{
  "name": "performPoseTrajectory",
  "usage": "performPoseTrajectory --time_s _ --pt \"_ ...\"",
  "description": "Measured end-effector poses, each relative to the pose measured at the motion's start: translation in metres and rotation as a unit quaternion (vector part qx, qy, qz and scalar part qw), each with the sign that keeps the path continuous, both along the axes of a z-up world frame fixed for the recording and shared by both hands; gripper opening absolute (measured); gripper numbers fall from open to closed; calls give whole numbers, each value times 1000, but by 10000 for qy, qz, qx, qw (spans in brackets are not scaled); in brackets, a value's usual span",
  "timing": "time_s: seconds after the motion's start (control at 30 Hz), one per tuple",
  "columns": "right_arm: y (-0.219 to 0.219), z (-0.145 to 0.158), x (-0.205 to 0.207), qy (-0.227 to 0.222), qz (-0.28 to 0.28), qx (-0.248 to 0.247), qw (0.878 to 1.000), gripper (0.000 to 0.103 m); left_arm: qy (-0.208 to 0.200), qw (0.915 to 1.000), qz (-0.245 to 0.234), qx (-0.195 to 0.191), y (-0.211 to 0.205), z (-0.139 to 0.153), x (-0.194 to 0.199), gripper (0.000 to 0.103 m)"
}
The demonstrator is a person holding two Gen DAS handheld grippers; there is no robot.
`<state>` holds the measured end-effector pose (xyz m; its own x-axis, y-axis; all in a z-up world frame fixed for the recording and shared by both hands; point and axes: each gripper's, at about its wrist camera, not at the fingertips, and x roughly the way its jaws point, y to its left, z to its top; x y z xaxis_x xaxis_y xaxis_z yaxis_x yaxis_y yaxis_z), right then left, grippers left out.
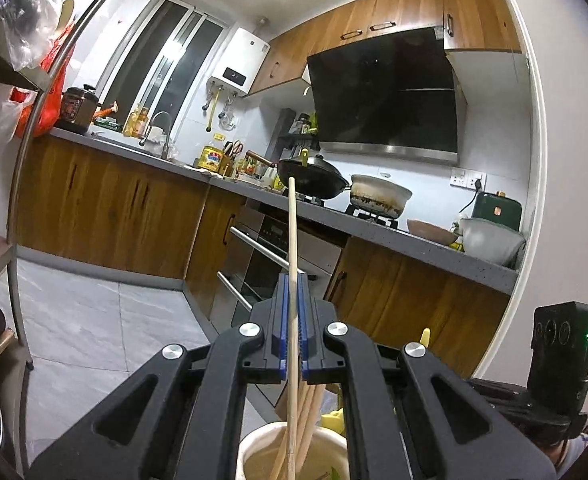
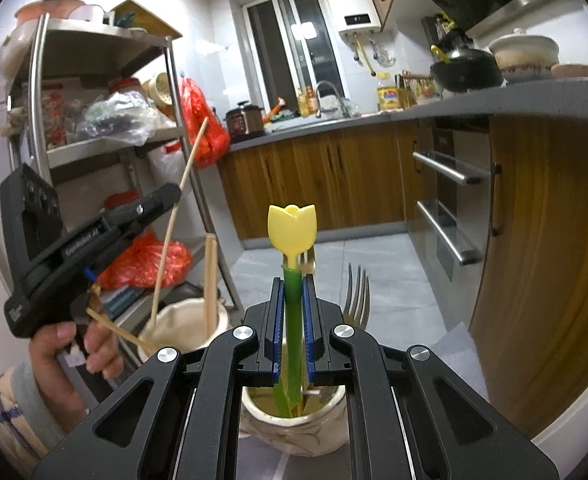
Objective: Organize utensils
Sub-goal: 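Carry the chopstick with left tool while right tool carries the spoon above the smaller cup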
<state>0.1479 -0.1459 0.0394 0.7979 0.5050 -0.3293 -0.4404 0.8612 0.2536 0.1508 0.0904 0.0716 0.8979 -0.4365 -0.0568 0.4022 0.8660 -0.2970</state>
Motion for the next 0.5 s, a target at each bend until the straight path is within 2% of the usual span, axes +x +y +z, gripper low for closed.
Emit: performPoseTrajectory --time_s 0.23,0.5 --pt "3 -17 3 247 98 -99 9996 10 173 9996 -178 146 6 -12 -2 4" --pt "9 -28 2 442 235 -246 9984 10 405 9969 -450 510 17 -23 -25 4"
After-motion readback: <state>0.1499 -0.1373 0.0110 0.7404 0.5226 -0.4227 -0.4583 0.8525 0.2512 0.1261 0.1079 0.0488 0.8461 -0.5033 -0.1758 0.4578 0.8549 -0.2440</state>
